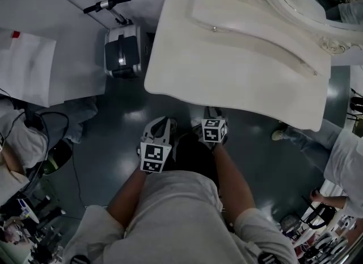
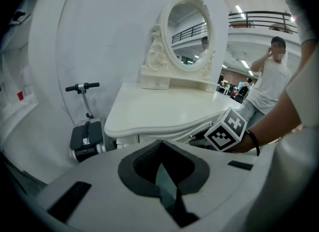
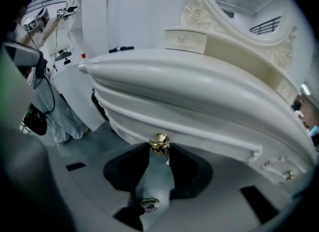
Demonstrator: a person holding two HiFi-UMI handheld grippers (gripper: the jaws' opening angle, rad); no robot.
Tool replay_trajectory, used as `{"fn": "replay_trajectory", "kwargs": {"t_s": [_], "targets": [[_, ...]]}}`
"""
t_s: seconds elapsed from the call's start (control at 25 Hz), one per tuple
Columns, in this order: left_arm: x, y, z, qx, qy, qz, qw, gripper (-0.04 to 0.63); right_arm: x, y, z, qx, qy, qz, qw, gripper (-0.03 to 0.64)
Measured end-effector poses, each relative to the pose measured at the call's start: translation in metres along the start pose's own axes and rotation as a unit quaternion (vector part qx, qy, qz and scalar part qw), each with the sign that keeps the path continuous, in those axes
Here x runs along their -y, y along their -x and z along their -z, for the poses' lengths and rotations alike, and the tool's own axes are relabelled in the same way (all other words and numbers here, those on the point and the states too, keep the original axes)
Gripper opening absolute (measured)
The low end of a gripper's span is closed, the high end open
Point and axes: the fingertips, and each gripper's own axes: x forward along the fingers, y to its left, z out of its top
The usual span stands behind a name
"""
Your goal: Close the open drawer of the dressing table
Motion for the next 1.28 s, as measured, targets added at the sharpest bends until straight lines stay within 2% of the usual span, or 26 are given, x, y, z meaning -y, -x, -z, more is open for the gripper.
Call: {"fn": "replay_trajectory", "kwargs": {"t_s": [0.56, 0.96, 1.12, 1.2, 1.28], "targets": [[0.001, -0.003, -0.011, 0.001, -0.003, 0.001, 1.0, 0.008, 0.001, -0.005, -0.005, -0.006, 0.02, -0.008, 1.0, 0.133], [0.014, 0.001, -0.025, 0.017, -0.007, 0.022, 0.9996, 0.008, -0.013, 0.02, -0.011, 0.036, 0.015, -0.016, 0.999, 0.167], [0.026, -0.005, -0.043, 0.036, -0.019, 0.039, 0.9984, 0.008, -0.01, 0.048, -0.02, 0.063, 0.001, 0.002, 0.998, 0.166], [0.031, -0.004, -0.053, 0.048, -0.024, 0.044, 0.9976, 0.008, -0.01, 0.067, -0.028, 0.081, -0.004, 0.013, 0.997, 0.128], [0.035, 0.0, -0.061, 0.06, -0.025, 0.046, 0.9968, 0.008, -0.01, 0.09, -0.04, 0.107, -0.006, 0.026, 0.994, 0.059]]}}
